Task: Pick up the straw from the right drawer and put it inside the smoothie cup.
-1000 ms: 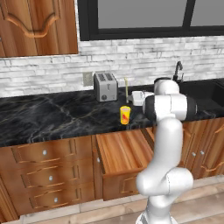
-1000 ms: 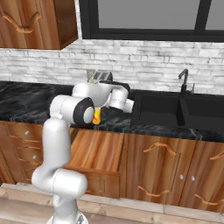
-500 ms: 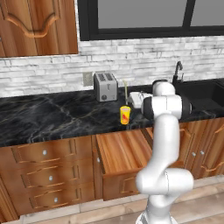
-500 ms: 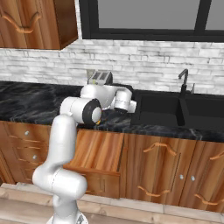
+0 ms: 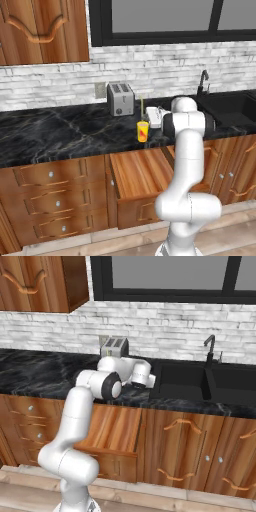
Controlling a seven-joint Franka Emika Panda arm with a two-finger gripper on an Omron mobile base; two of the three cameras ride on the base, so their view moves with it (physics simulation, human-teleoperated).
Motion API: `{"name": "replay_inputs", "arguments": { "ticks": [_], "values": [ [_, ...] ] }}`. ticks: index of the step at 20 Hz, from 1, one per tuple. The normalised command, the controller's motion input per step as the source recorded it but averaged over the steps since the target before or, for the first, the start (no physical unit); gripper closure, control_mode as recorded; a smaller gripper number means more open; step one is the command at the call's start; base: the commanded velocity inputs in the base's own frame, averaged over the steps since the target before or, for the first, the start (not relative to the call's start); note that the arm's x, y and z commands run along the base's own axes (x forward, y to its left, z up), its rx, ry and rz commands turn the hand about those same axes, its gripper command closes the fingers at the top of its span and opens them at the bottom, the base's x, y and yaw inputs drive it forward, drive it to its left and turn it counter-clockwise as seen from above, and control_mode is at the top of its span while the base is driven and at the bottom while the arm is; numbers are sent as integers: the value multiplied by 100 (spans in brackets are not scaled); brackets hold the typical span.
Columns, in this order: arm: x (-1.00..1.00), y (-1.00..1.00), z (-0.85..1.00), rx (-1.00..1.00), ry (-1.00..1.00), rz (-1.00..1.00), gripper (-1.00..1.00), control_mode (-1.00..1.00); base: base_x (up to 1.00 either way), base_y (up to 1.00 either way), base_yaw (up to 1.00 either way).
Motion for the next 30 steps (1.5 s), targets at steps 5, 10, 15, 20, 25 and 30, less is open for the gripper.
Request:
{"name": "replay_inputs", "arguments": {
  "ticks": [5,10,15,20,25,30],
  "values": [
    [29,0,-21,0,-8,0,100,-100,0,0,0],
    [15,0,-17,0,-9,0,100,-100,0,0,0],
    [-38,0,0,0,-10,2,100,-100,0,0,0],
    [-43,0,0,0,-8,0,100,-100,0,0,0],
    [-7,8,0,0,-3,0,100,-100,0,0,0],
    [0,11,0,0,-1,0,100,-100,0,0,0]
  ]
}}
